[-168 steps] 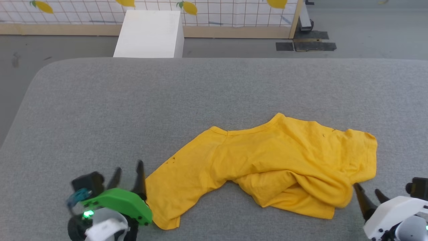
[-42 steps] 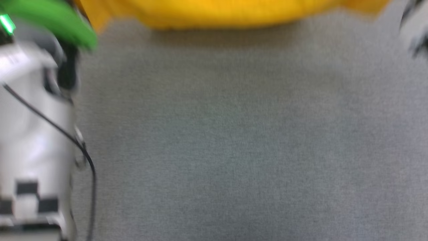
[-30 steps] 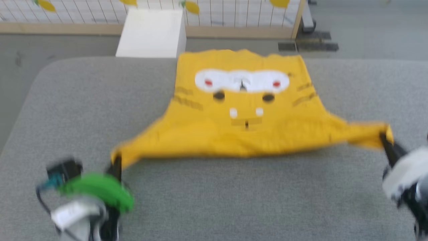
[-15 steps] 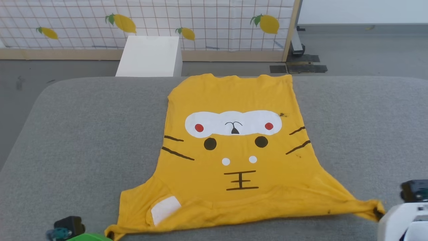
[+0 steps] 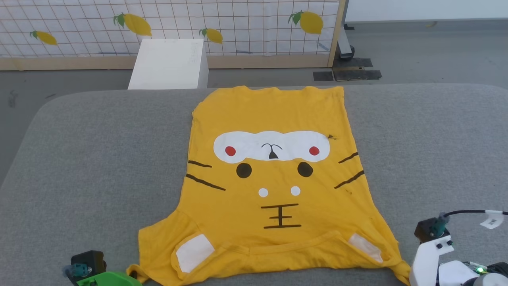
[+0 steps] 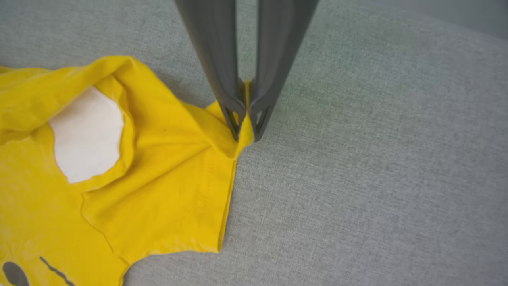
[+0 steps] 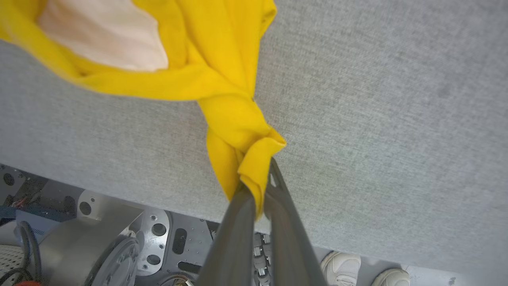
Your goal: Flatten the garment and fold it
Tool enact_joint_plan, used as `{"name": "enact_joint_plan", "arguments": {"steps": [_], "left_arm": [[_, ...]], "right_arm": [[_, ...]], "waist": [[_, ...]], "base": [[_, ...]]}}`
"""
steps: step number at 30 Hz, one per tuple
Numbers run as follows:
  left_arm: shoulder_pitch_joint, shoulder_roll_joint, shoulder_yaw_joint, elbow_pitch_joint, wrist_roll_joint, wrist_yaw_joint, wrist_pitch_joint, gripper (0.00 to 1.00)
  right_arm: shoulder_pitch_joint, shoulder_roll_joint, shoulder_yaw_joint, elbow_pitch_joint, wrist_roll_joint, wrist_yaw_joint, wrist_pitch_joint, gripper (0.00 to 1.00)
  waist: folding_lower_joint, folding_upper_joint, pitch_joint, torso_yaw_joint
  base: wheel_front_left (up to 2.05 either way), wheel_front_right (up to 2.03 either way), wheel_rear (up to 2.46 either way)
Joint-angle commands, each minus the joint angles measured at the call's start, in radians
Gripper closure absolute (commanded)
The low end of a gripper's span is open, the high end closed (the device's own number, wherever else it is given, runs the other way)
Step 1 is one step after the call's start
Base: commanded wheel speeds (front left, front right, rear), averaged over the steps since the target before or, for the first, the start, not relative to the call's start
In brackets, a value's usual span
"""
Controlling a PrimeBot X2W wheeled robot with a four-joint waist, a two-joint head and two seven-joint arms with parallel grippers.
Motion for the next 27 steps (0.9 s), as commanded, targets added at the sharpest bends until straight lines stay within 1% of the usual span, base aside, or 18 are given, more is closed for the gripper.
{"name": "enact_joint_plan", "arguments": {"steps": [1, 4, 9, 12, 14, 16, 18, 21, 24, 27], "left_arm": [[-0.020, -0.001, 0.005, -0.009, -0.008, -0.003, -0.009, 1.00], [-0.020, 0.000, 0.009, -0.028, -0.011, -0.002, -0.015, 1.00], [-0.017, 0.008, 0.016, -0.066, -0.010, 0.002, -0.025, 1.00], [-0.012, 0.008, 0.018, -0.100, -0.003, 0.013, -0.032, 1.00], [-0.010, 0.008, 0.019, -0.129, 0.003, 0.021, -0.036, 1.00], [-0.012, 0.007, 0.019, -0.159, 0.005, 0.025, -0.041, 1.00], [-0.022, 0.007, 0.020, -0.187, 0.006, 0.028, -0.042, 1.00], [-0.045, 0.006, 0.018, -0.239, 0.013, 0.036, -0.042, 1.00], [-0.083, 0.002, 0.006, -0.280, 0.017, 0.030, -0.042, 1.00], [-0.117, -0.008, -0.006, -0.309, 0.017, 0.027, -0.044, 1.00]], "right_arm": [[-0.015, 0.004, -0.014, 0.002, 0.021, -0.002, -0.012, 0.00], [-0.024, 0.043, -0.083, -0.026, 0.086, -0.002, -0.048, 0.00], [-0.074, 0.143, -0.237, -0.155, 0.236, -0.002, -0.122, 0.00], [-0.130, 0.191, -0.308, -0.215, 0.278, -0.002, -0.186, 0.00], [-0.177, 0.196, -0.336, -0.224, 0.258, -0.002, -0.242, 0.00], [-0.234, 0.207, -0.359, -0.205, 0.223, -0.002, -0.306, 0.00], [-0.301, 0.213, -0.367, -0.172, 0.172, -0.002, -0.374, 0.00], [-0.434, 0.222, -0.361, -0.084, 0.106, -0.002, -0.440, 0.00], [-0.575, 0.215, -0.353, 0.004, 0.045, -0.002, -0.455, 0.00], [-0.730, 0.195, -0.332, 0.097, -0.022, -0.002, -0.430, 0.00]], "waist": [[0.0001, 0.0000, 0.000, 0.001], [0.0001, 0.0000, -0.002, 0.000], [0.0001, 0.0000, -0.001, -0.010], [0.0001, 0.0000, 0.004, -0.017], [0.0001, 0.0000, 0.015, -0.019], [0.0001, 0.0000, 0.036, -0.016], [0.0001, 0.0000, 0.068, -0.010], [0.0001, 0.0000, 0.141, 0.001], [0.0001, 0.0000, 0.230, 0.034], [0.0001, 0.0000, 0.329, 0.069]], "base": [[0.00, 0.00, 0.00], [0.00, 0.00, 0.00], [0.00, 0.00, 0.00], [0.00, 0.00, 0.00], [0.00, 0.00, 0.00], [0.00, 0.00, 0.00], [0.00, 0.00, 0.00], [0.00, 0.00, 0.00], [0.00, 0.00, 0.00], [0.00, 0.00, 0.00]]}}
